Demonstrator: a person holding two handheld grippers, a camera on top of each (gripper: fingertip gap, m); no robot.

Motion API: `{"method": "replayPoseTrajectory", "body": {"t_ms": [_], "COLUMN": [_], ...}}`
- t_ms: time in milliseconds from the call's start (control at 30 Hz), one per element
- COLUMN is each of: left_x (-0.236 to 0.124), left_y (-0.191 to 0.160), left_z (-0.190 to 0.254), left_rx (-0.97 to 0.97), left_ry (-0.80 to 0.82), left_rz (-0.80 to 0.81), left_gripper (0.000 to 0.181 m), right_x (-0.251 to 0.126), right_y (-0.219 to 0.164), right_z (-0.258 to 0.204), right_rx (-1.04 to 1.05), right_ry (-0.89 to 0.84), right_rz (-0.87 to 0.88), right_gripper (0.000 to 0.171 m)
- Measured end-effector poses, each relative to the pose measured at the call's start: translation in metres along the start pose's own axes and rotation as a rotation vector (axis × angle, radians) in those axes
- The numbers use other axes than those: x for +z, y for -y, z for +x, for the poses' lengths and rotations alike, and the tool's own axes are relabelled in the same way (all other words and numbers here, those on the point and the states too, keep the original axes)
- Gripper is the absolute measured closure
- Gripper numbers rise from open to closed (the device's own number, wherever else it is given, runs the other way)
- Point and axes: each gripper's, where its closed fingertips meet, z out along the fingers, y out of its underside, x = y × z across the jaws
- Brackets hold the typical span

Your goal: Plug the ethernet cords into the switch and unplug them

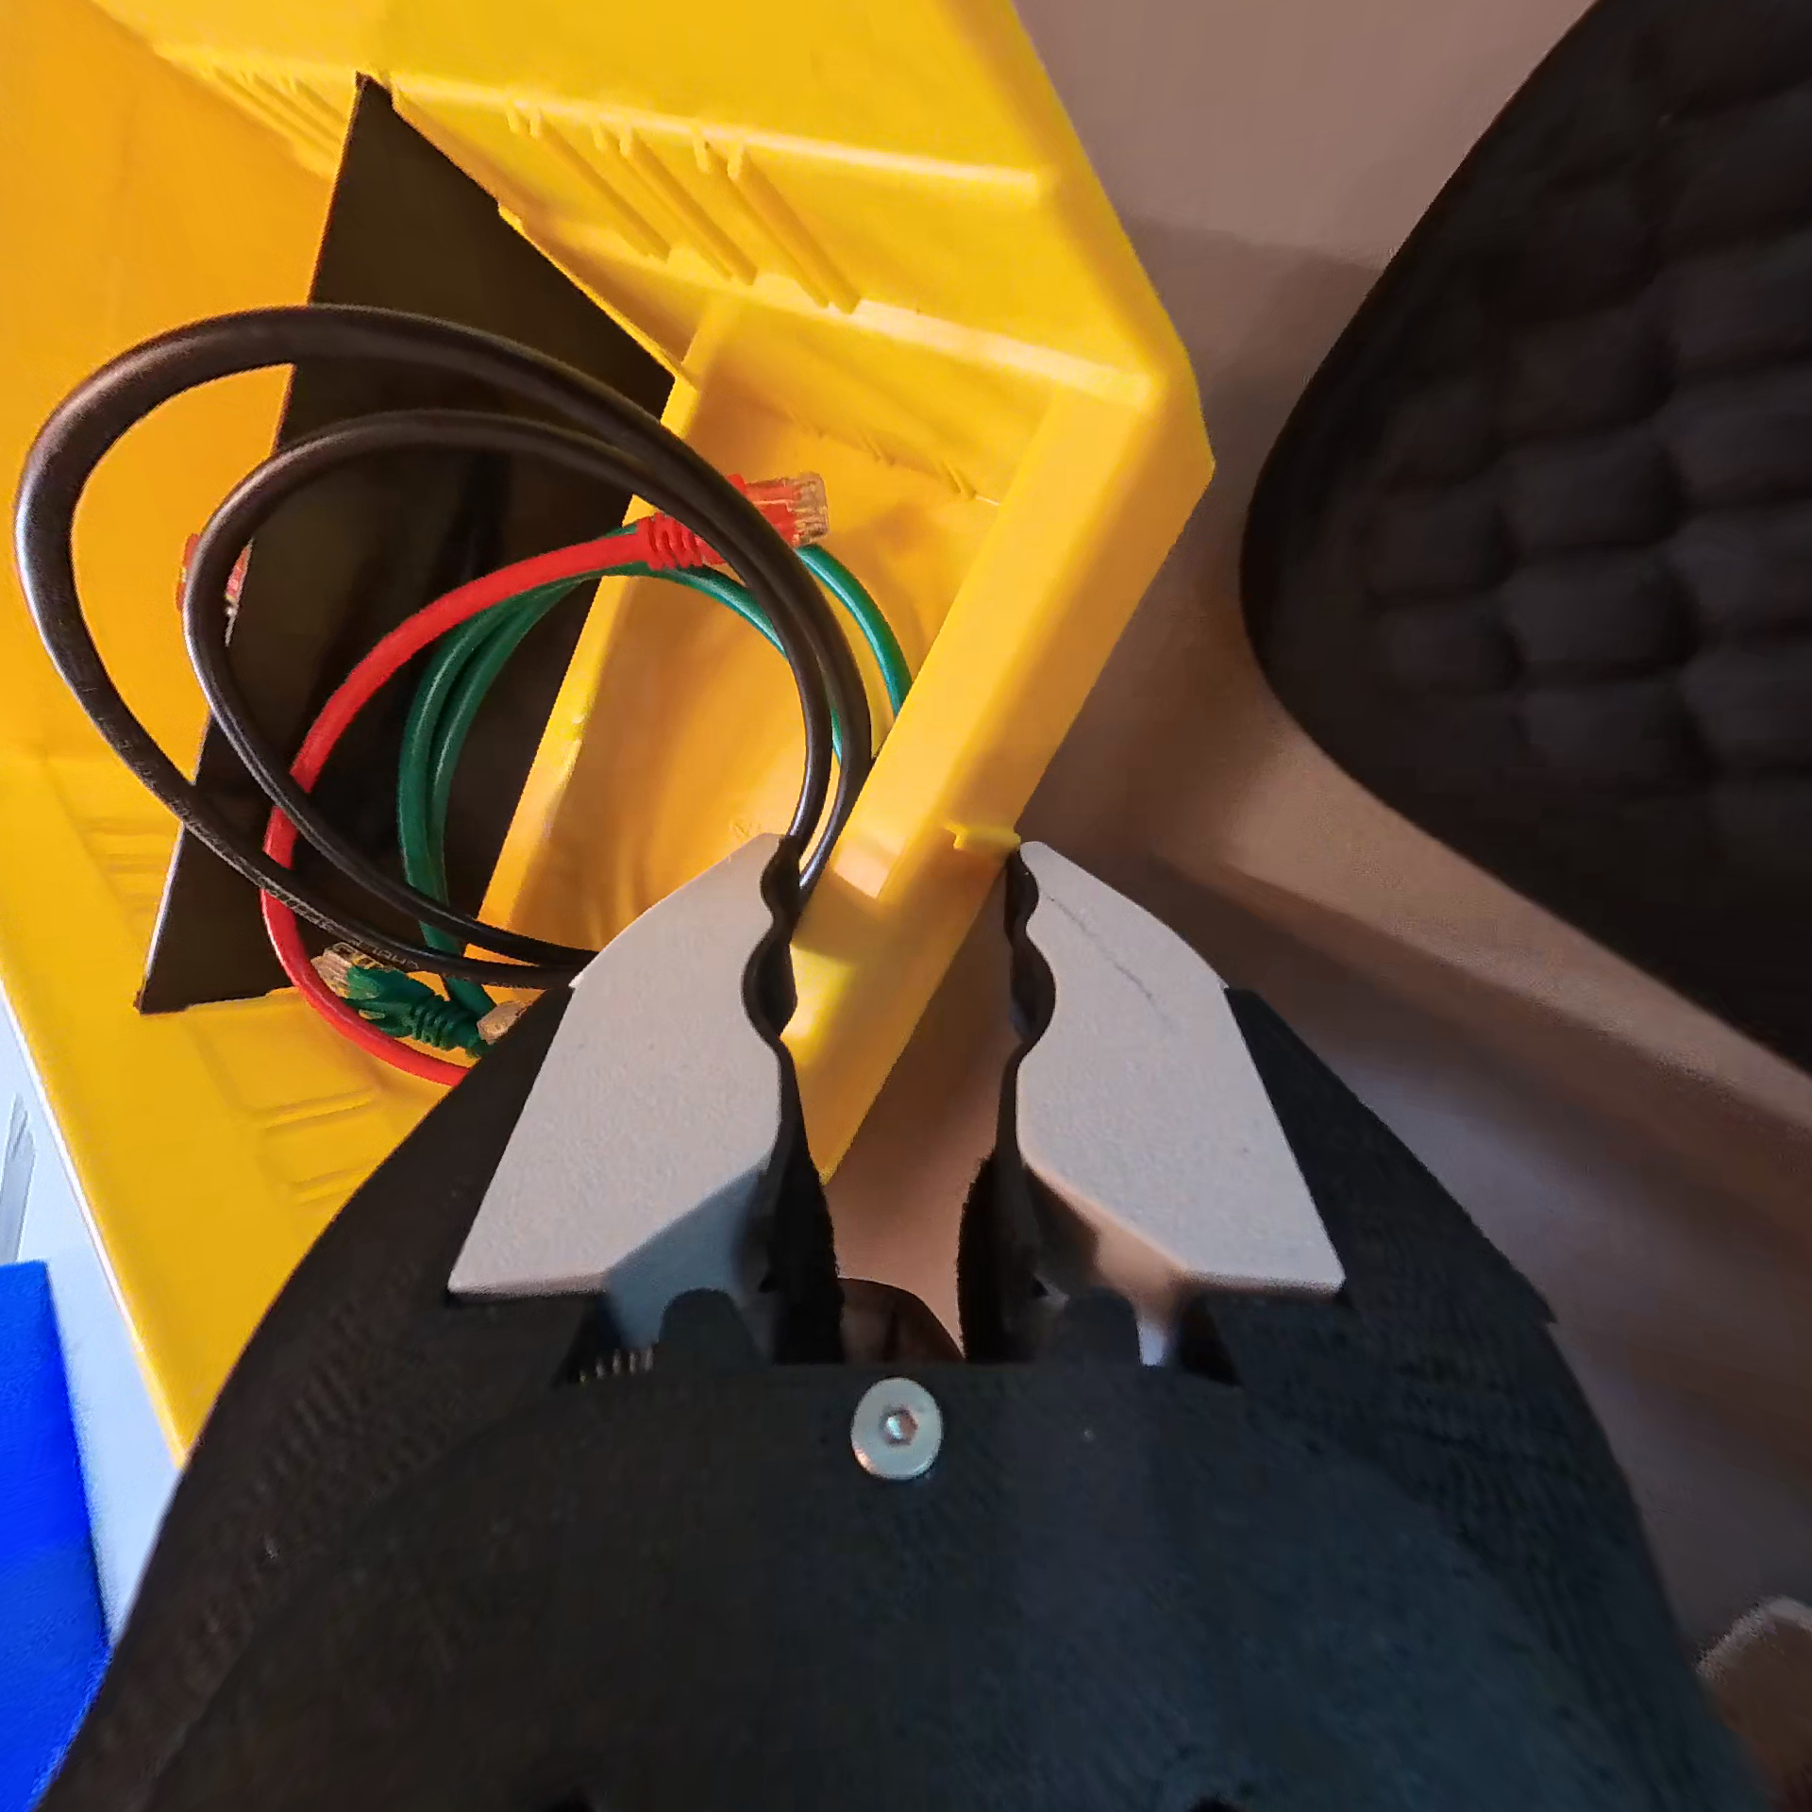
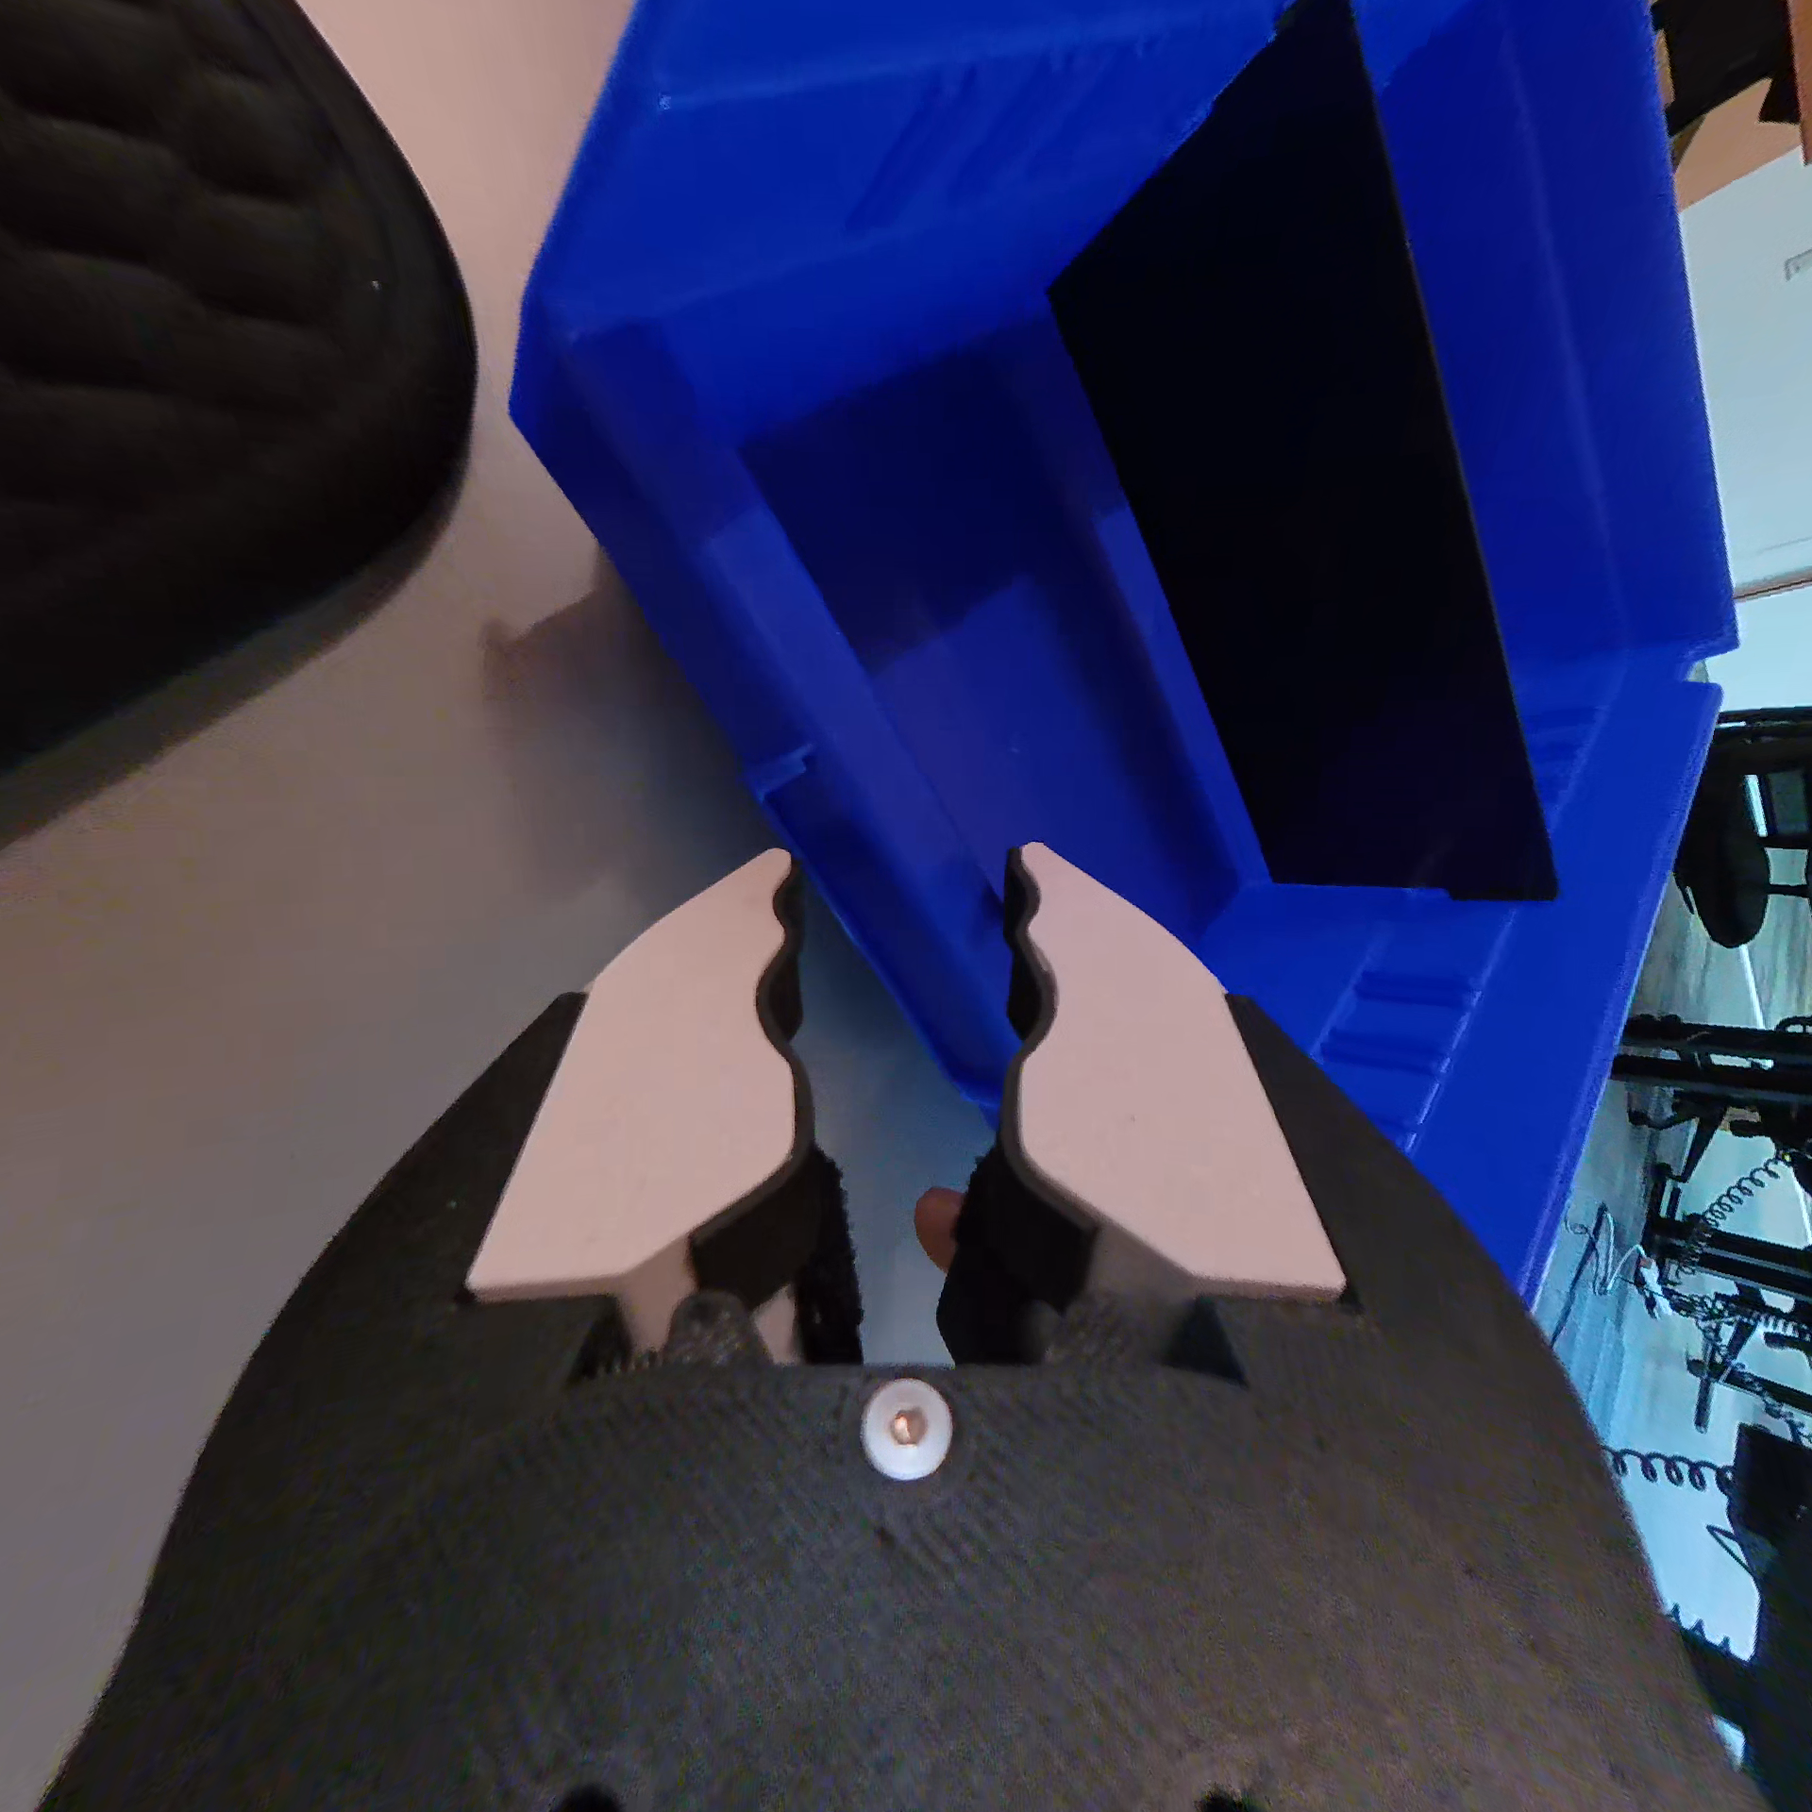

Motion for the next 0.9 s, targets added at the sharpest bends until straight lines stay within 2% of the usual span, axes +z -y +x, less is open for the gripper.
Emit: {"method": "replayPoseTrajectory", "body": {"t_ms": [900], "left_x": [-0.048], "left_y": [-0.074], "left_z": [0.000], "left_rx": [0.071], "left_ry": [0.011], "left_rz": [0.035], "left_gripper": [0.141], "right_x": [-0.031], "right_y": [-0.054], "right_z": [0.007], "right_rx": [0.045], "right_ry": [-0.060], "right_rz": [0.000], "right_gripper": [0.131]}}
